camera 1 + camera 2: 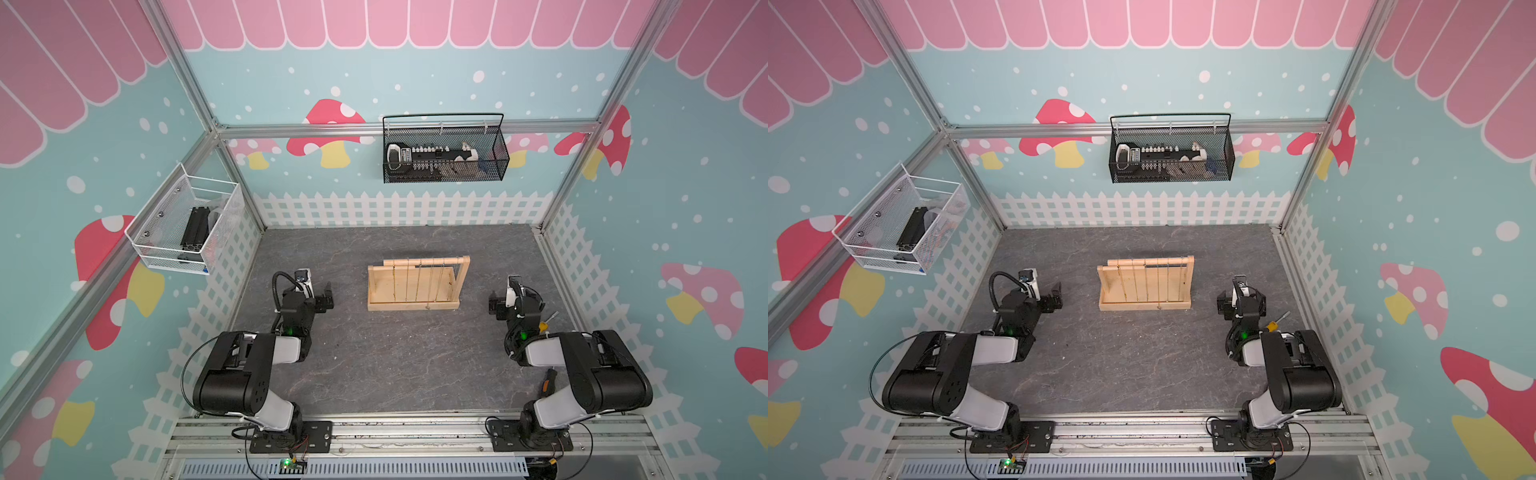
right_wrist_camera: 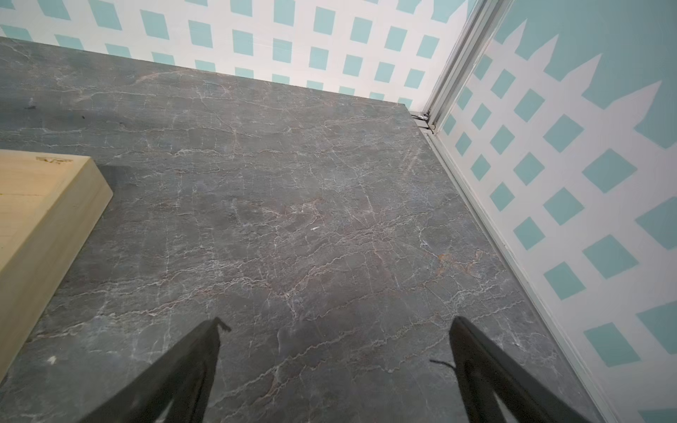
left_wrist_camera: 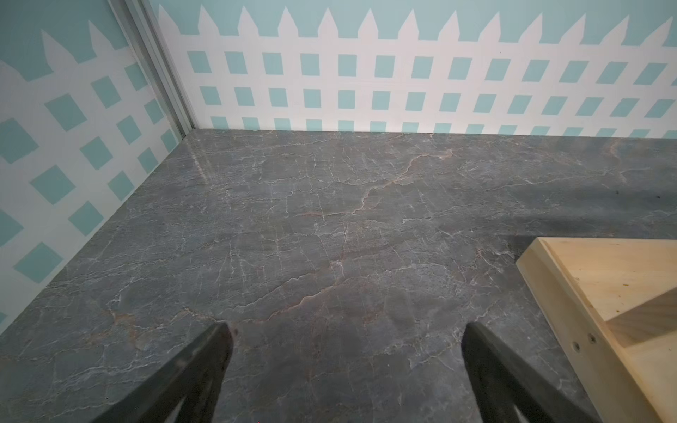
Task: Take the necklace off the jewelry display stand
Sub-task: Take off the necklace from the stand.
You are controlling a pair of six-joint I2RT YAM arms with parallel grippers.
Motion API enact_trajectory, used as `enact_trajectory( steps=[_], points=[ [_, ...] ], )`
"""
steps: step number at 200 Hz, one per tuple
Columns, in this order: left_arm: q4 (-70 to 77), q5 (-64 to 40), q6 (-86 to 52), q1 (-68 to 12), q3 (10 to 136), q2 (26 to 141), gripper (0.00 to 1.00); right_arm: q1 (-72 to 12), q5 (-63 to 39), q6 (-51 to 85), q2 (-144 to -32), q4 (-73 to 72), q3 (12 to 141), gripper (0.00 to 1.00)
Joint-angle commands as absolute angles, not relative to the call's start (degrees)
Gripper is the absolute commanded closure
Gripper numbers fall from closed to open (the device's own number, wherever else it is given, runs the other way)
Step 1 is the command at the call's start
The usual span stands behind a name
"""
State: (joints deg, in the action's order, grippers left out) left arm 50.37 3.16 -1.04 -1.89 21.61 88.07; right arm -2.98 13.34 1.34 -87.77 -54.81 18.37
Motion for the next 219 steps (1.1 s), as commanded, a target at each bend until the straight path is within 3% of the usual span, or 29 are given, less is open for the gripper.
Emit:
enact_trajectory(
  steps=[1, 132, 155, 196, 205, 219],
  points=[
    [50.4, 2.7, -0.1, -1.7, 22.0, 87.5, 0.01, -2.9, 13.0, 0.8, -87.0, -55.6, 18.9, 0.01],
    [50.9, 2.7, -0.3, -1.7, 21.8, 87.5, 0.01, -2.9, 12.9, 0.9, -87.0, -55.5, 19.0, 0.01],
    [48.0, 9.5, -2.9, -1.7, 23.5, 87.9, 0.01, -2.9, 12.9, 1.1, -87.1, -55.3, 19.1, 0.01],
    [49.0, 11.1, -2.7, -2.1, 23.2, 87.5, 0.01, -1.4, 10.7, 2.0, -86.6, -53.3, 19.8, 0.01],
    [44.7, 16.9, -2.6, -4.0, 24.5, 85.3, 0.01, -1.5, 11.5, 2.0, -85.2, -53.2, 19.9, 0.01],
    [28.6, 23.4, -2.3, -6.5, 31.0, 80.2, 0.01, -1.9, 10.6, 1.7, -78.7, -41.3, 23.1, 0.01]
  ],
)
